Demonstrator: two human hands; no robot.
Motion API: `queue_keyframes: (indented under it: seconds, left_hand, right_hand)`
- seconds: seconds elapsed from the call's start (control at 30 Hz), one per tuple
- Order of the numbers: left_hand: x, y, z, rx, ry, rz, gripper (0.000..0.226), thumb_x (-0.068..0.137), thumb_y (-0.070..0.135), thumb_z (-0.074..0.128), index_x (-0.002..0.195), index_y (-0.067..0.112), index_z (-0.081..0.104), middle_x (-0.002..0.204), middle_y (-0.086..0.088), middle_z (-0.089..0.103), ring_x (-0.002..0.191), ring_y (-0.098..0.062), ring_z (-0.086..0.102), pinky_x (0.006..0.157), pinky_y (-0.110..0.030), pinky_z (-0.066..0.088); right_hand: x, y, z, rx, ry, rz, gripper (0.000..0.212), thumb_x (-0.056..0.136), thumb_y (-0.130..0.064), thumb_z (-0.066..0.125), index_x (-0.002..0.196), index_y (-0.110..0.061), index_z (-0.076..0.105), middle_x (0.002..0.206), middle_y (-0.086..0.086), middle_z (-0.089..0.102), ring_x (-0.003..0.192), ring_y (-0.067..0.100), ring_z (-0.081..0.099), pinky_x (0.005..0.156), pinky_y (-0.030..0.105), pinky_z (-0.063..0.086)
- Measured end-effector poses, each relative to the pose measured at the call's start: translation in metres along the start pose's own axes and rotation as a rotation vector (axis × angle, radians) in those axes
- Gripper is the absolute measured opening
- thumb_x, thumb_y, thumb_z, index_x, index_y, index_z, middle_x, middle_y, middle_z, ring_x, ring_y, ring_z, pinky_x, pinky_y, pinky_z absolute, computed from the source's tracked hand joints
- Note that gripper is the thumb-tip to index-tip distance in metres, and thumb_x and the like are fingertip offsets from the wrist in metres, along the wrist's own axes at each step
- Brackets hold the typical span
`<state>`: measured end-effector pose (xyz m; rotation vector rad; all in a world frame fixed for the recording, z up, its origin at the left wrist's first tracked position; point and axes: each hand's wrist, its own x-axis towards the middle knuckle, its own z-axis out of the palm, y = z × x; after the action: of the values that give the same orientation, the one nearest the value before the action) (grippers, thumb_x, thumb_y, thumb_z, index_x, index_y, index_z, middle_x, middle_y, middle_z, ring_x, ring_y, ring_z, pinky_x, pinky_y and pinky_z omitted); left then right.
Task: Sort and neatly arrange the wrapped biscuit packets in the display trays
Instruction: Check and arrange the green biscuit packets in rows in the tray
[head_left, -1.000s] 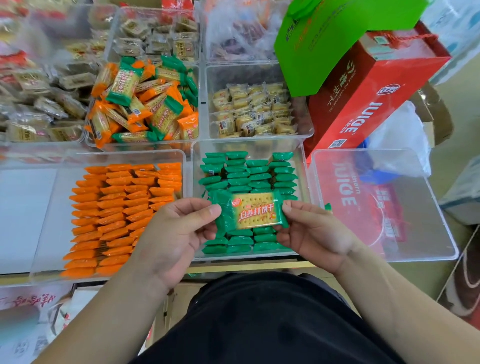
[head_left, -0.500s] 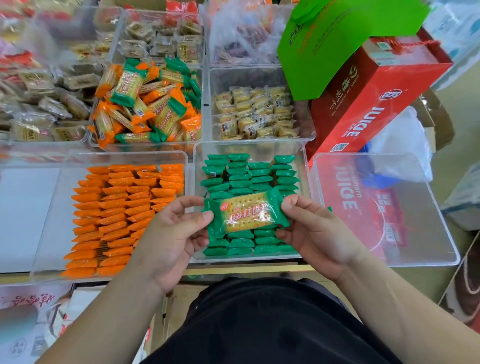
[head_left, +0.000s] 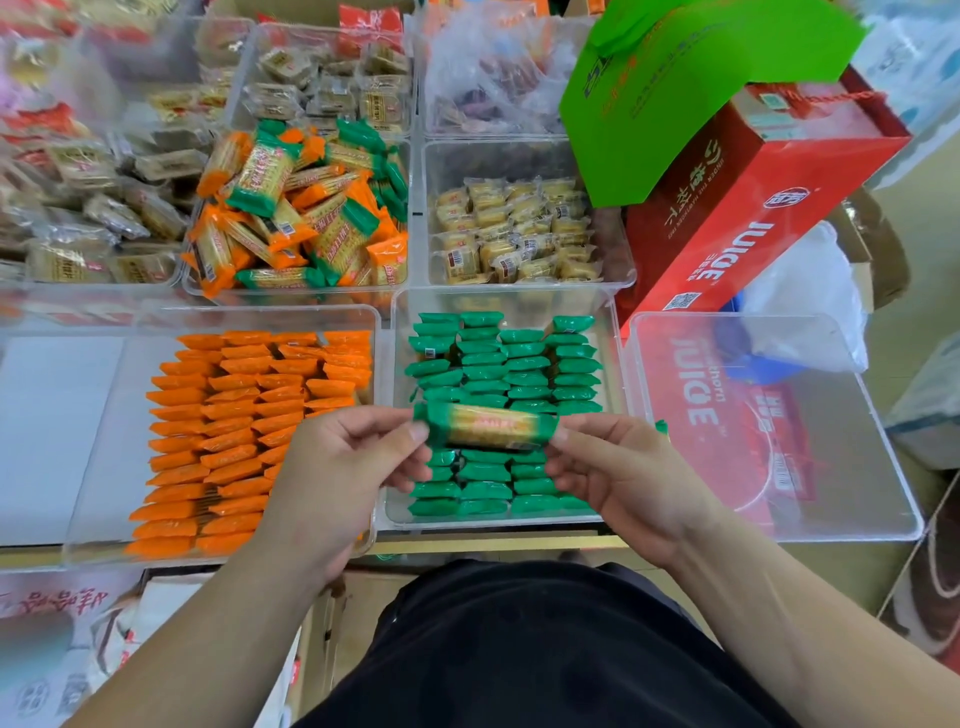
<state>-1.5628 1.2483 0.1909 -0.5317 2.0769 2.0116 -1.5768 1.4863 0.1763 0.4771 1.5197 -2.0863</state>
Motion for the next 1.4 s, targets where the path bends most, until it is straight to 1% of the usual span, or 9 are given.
queue_keyframes:
  seconds: [0.13, 0.33, 0.53, 0.7, 0.77, 0.87, 1.03, 1.17, 1.4]
  left_hand:
    - [0.003, 0.004, -0.004, 0.040, 0.004, -0.103, 0.034, 0.095, 0.016, 0.064, 0.062, 0.006, 0.066, 0.057, -0.012, 0.057, 0.049, -0.020, 0.054, 0.051, -0.032, 0.042]
    - [0.005, 0.007, -0.004, -0.221, -0.111, -0.269, 0.031, 0.088, 0.012, 0.064, 0.057, 0.012, 0.064, 0.053, -0.006, 0.050, 0.045, -0.016, 0.046, 0.040, -0.023, 0.035]
    - [0.004, -0.002, -0.003, -0.088, -0.064, -0.173, 0.025, 0.093, 0.012, 0.064, 0.068, 0.008, 0.067, 0.059, -0.009, 0.057, 0.044, -0.017, 0.047, 0.041, -0.023, 0.034]
    - [0.009, -0.010, 0.006, 0.188, -0.065, 0.033, 0.013, 0.092, 0.004, 0.066, 0.095, 0.014, 0.075, 0.080, -0.002, 0.077, 0.067, -0.016, 0.072, 0.055, -0.024, 0.054]
    - [0.016, -0.015, 0.010, 0.277, -0.105, 0.090, 0.021, 0.091, 0.003, 0.068, 0.095, 0.021, 0.076, 0.085, 0.007, 0.078, 0.079, -0.010, 0.074, 0.066, -0.022, 0.058]
    - [0.031, -0.026, 0.014, 0.376, -0.162, 0.175, 0.040, 0.088, -0.002, 0.070, 0.095, 0.037, 0.072, 0.088, 0.014, 0.076, 0.087, -0.001, 0.071, 0.077, -0.016, 0.056]
    - [0.059, -0.050, 0.020, 0.643, -0.170, 0.293, 0.039, 0.088, -0.001, 0.066, 0.118, 0.023, 0.070, 0.109, 0.013, 0.069, 0.099, 0.001, 0.064, 0.088, -0.013, 0.047]
    - [0.092, -0.074, 0.025, 1.020, -0.082, 0.451, 0.026, 0.086, 0.022, 0.076, 0.111, 0.018, 0.074, 0.103, 0.001, 0.065, 0.099, -0.020, 0.059, 0.084, -0.035, 0.049]
    - [0.136, -0.084, 0.047, 1.351, -0.248, 0.444, 0.026, 0.088, 0.033, 0.072, 0.115, 0.032, 0.073, 0.094, 0.003, 0.051, 0.093, -0.023, 0.046, 0.076, -0.037, 0.038]
  right_hand:
    - [0.005, 0.000, 0.006, -0.124, 0.053, 0.029, 0.027, 0.092, -0.020, 0.066, 0.066, -0.014, 0.064, 0.063, 0.003, 0.052, 0.056, 0.013, 0.044, 0.055, 0.024, 0.037]
    - [0.007, -0.001, 0.011, 0.082, 0.042, 0.123, 0.040, 0.099, -0.018, 0.059, 0.059, -0.020, 0.062, 0.060, -0.001, 0.047, 0.051, 0.010, 0.038, 0.050, 0.023, 0.031]
    - [0.007, 0.001, 0.004, -0.067, 0.100, 0.092, 0.026, 0.097, -0.022, 0.061, 0.073, -0.018, 0.052, 0.056, 0.001, 0.039, 0.045, 0.011, 0.027, 0.045, 0.024, 0.022]
    - [0.008, -0.002, 0.008, -0.071, 0.156, 0.094, 0.024, 0.103, -0.036, 0.051, 0.108, -0.015, 0.061, 0.091, 0.015, 0.077, 0.066, 0.022, 0.070, 0.056, 0.028, 0.052]
    - [0.014, -0.002, 0.006, 0.009, 0.156, 0.071, 0.029, 0.103, -0.036, 0.050, 0.110, -0.011, 0.062, 0.102, 0.015, 0.076, 0.089, 0.030, 0.075, 0.065, 0.030, 0.058]
    - [0.025, -0.001, -0.001, -0.012, 0.220, -0.013, 0.009, 0.098, -0.020, 0.062, 0.099, -0.011, 0.061, 0.103, 0.014, 0.075, 0.086, 0.030, 0.075, 0.065, 0.028, 0.059]
    - [0.044, 0.008, -0.019, -0.186, 0.377, -0.149, 0.030, 0.092, -0.005, 0.068, 0.116, -0.021, 0.058, 0.102, 0.020, 0.071, 0.088, 0.031, 0.073, 0.075, 0.036, 0.061]
    - [0.055, 0.022, -0.035, -0.530, 0.433, -0.219, 0.035, 0.089, -0.014, 0.075, 0.121, -0.024, 0.065, 0.107, 0.000, 0.071, 0.092, 0.015, 0.072, 0.088, 0.043, 0.060]
    - [0.057, 0.045, -0.031, -1.079, 0.110, -0.635, 0.026, 0.088, -0.014, 0.071, 0.114, -0.014, 0.072, 0.104, -0.008, 0.069, 0.098, 0.005, 0.063, 0.088, 0.019, 0.051]
